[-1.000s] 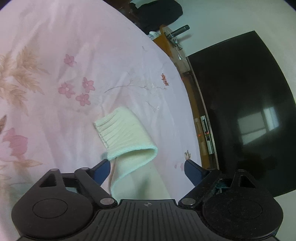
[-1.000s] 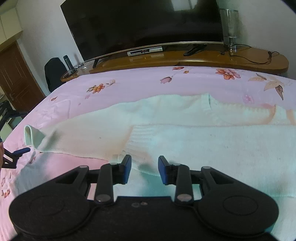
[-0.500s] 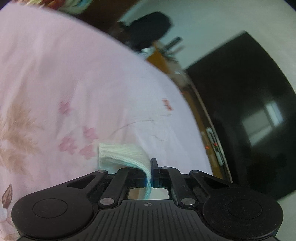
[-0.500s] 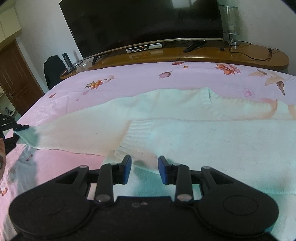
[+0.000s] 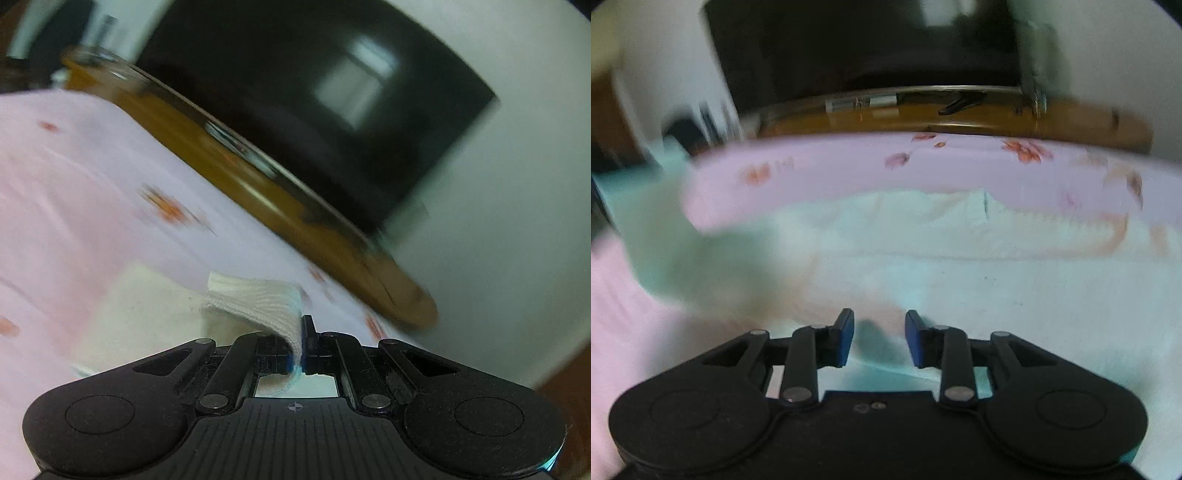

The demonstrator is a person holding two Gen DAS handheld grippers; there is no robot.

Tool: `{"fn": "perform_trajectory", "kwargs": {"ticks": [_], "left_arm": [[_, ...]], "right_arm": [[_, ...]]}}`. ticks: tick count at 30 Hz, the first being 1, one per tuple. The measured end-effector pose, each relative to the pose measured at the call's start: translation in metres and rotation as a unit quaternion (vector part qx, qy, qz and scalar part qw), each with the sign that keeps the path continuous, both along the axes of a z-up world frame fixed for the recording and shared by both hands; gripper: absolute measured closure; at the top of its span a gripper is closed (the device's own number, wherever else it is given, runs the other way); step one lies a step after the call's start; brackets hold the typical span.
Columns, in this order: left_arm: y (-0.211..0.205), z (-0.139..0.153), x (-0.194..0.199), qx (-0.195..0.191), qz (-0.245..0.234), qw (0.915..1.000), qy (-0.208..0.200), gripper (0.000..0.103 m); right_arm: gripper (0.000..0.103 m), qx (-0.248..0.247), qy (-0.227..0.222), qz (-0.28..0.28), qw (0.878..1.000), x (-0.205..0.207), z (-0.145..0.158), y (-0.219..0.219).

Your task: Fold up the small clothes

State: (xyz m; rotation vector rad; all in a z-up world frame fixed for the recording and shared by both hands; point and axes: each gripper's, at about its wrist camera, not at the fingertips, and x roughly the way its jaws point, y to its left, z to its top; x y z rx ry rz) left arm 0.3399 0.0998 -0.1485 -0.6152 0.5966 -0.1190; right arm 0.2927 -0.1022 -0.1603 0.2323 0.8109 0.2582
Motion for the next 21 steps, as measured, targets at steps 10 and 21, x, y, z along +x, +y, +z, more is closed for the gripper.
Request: {"fn": "perform_trajectory", "kwargs": {"ticks": [10,21], "left_arm": [[-0.12,-0.026,0.004,0.018,-0.143,0.9846,0.098,0.077],[-0.044,0.006,-0.012,0.076,-0.046,0.9948,0.051,0.012]], "right_arm": [[0.068,0.091,0.025,-0.054,0.994,-0.023,0.004,-0.084],[0.06,0.104,0.046,-0.051,0.992,-0.034,-0.002,-0.078]]}}
